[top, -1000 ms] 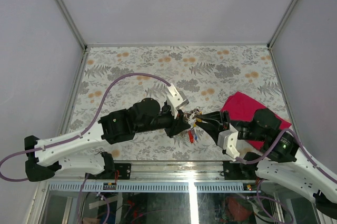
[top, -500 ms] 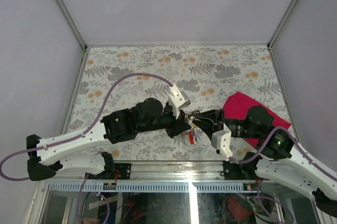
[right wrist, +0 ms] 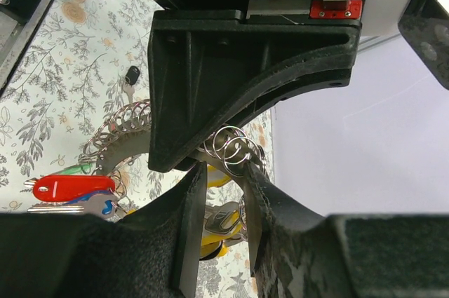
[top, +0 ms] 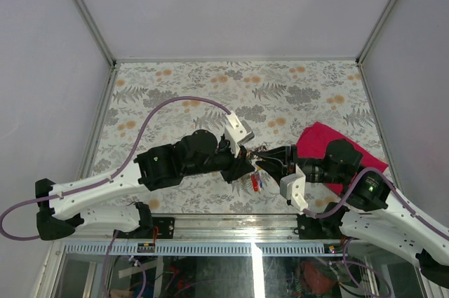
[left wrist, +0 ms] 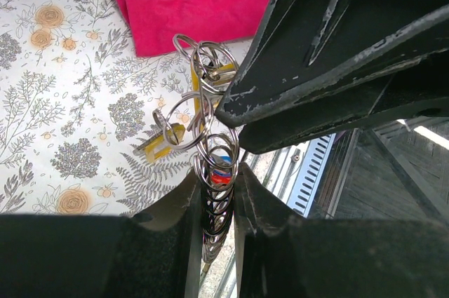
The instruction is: Put the keys on the keyring
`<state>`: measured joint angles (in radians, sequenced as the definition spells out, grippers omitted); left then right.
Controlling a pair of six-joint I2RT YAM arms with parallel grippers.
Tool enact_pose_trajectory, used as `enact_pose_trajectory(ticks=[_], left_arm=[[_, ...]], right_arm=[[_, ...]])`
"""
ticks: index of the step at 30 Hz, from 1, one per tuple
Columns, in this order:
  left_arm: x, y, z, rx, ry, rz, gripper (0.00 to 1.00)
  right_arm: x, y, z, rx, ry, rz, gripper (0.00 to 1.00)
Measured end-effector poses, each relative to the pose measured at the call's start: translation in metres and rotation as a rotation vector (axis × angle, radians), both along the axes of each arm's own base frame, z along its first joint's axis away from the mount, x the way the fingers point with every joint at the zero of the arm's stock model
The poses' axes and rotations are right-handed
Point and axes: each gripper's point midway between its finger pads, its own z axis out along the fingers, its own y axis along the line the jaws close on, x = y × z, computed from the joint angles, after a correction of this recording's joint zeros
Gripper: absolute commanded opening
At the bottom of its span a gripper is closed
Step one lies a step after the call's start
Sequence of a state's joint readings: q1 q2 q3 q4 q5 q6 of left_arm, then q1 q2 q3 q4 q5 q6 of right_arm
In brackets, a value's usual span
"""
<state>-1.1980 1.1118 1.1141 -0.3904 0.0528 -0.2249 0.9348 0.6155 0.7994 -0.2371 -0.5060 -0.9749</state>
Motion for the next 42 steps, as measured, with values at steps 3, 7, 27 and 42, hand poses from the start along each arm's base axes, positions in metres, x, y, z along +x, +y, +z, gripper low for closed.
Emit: enact_pose_trajectory(ticks=[3, 7, 27, 42], left_arm=[[-0.001, 0.0, 0.0, 0.0, 0.001, -0.003, 0.0], [-0.001, -0.001, -0.001, 0.004, 0.006, -0.007, 0.0], [-0.002, -0.005, 0.002, 0.004, 0.012, -0.016, 0.0], [-0.003, -0.006, 0.0, 0.014, 0.02, -0.024, 0.0]], right_arm=[[0.0, 0.001, -0.001, -0.005, 0.0, 0.005, 0.33], [-0.001, 0.001, -0.002, -0.007, 0.001, 0.009, 0.33], [-0.01, -0.001, 0.007, -0.01, 0.011, 0.046, 0.33], [-0.004, 0.0, 0.0, -0.05, -0.034, 0.04, 0.33]])
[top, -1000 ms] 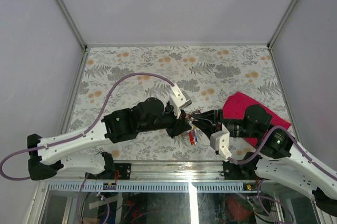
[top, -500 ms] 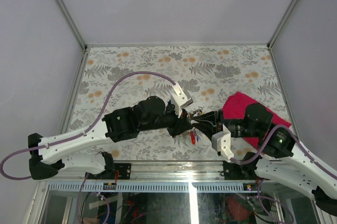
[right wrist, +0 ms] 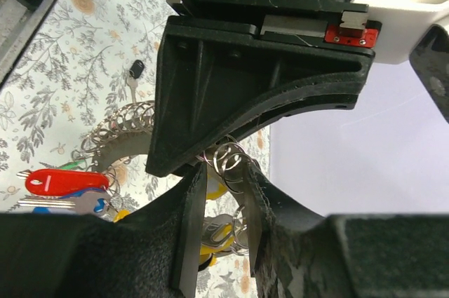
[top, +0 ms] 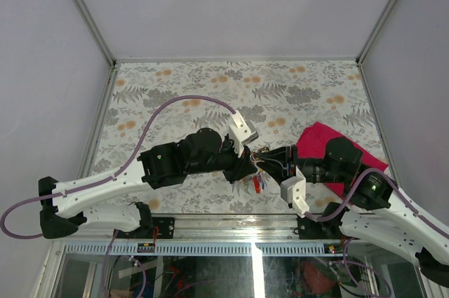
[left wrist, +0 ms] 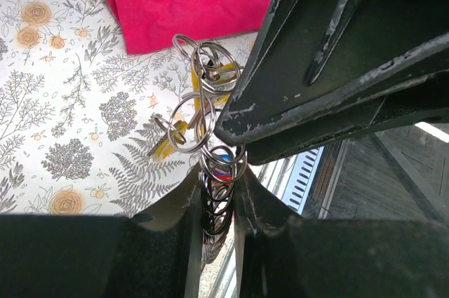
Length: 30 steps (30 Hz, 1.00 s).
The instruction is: Put the keys on the keyring
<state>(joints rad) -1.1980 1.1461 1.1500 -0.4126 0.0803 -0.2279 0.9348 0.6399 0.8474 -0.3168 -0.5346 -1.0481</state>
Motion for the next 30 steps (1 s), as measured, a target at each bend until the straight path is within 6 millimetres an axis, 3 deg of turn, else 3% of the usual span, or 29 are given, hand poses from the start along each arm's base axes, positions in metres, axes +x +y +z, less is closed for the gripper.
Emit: enact_pose_trajectory(ticks=[12, 30], left_arm=[[-0.0004, -0.0011, -0.002, 0.005, 0.005, -0.003, 0.0], [-0.0003, -0.0013, -0.0031, 0.011, 0.008, -0.003, 0.0]], right_arm=[[0.0069, -0.0046, -0.0003, -0.017, -0.053, -0.033, 0.28], [0.0065, -0.0074, 0.0035, 0.003, -0.057, -0.045, 0.04]])
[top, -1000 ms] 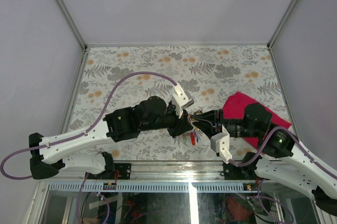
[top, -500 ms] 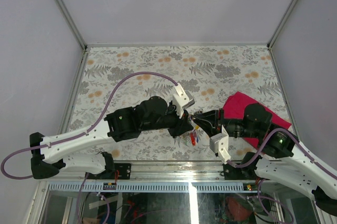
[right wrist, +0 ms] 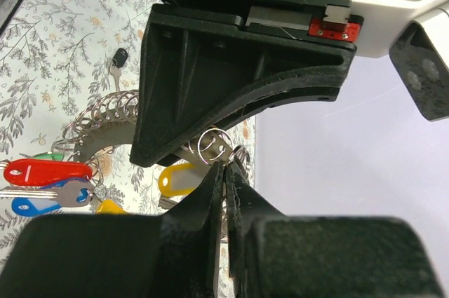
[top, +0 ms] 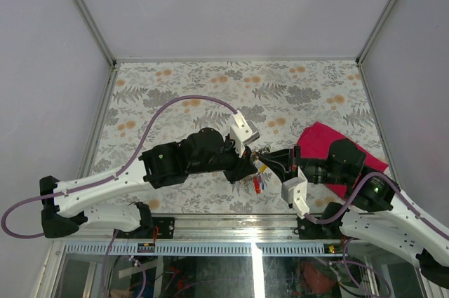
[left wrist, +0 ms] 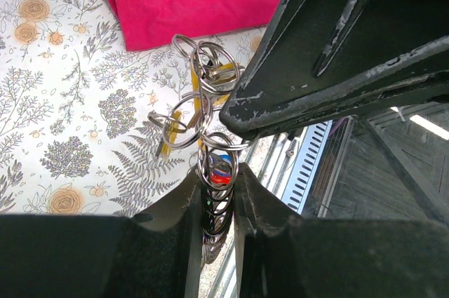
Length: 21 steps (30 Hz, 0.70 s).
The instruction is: Put the keys on the keyring
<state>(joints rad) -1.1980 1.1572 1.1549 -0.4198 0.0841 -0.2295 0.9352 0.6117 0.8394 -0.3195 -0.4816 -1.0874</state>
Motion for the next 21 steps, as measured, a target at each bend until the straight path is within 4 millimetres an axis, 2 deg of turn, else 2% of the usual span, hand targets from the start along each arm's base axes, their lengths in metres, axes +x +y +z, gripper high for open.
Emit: enact_pose_trajectory(ticks=[6, 21], left_arm=[[0.0, -0.0001, 0.0, 0.0, 0.0, 0.0, 0.0], [0.0002, -0.001, -0.0017, 0.004, 0.002, -0.001, 0.01]], right_arm=[[0.0014, -0.0005, 0.0038, 0.051, 0.053, -0.03, 0.0], [0.0059, 0.0019, 0.0075, 0.231, 0.293, -0.112, 0.0]])
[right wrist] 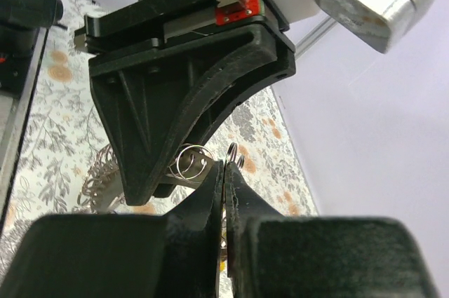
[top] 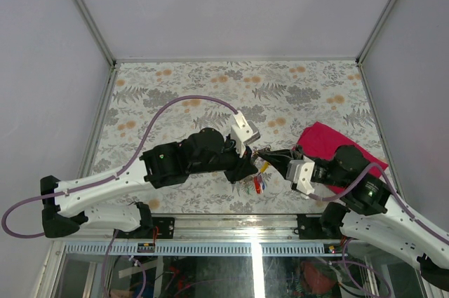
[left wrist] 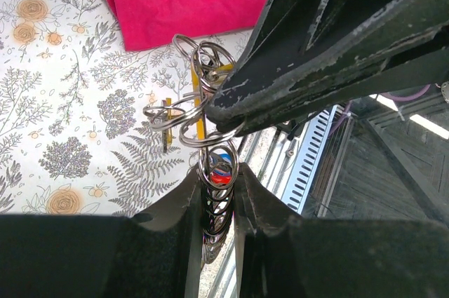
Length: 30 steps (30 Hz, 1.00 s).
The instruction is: Put the keys on the keyring
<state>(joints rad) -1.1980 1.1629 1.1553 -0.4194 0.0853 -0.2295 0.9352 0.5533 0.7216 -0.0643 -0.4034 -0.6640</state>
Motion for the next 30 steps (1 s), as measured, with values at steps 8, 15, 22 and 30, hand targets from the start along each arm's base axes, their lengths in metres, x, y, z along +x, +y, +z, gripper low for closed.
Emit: enact_pose_trajectory(ticks=[8, 15, 22, 30], left_arm=[[0.0, 0.0, 0.009, -0.029, -0.013, -0.001, 0.12], [-0.003, 0.002, 0.017, -0.054, -0.025, -0.019, 0.23], [-0.007, 0.002, 0.035, -0.121, -0.063, -0.052, 0.37], [-0.018, 0.017, 0.07, -0.263, -0.146, -0.091, 0.29]], right_arm=[[-0.002, 0.001, 0.007, 0.14, 0.137, -0.015, 0.0], [-0.007, 0.002, 0.016, 0.254, 0.209, 0.006, 0.0], [-0.011, 0.002, 0.021, 0.32, 0.263, 0.028, 0.0], [-0.014, -0.002, 0.026, 0.364, 0.282, 0.033, 0.0]])
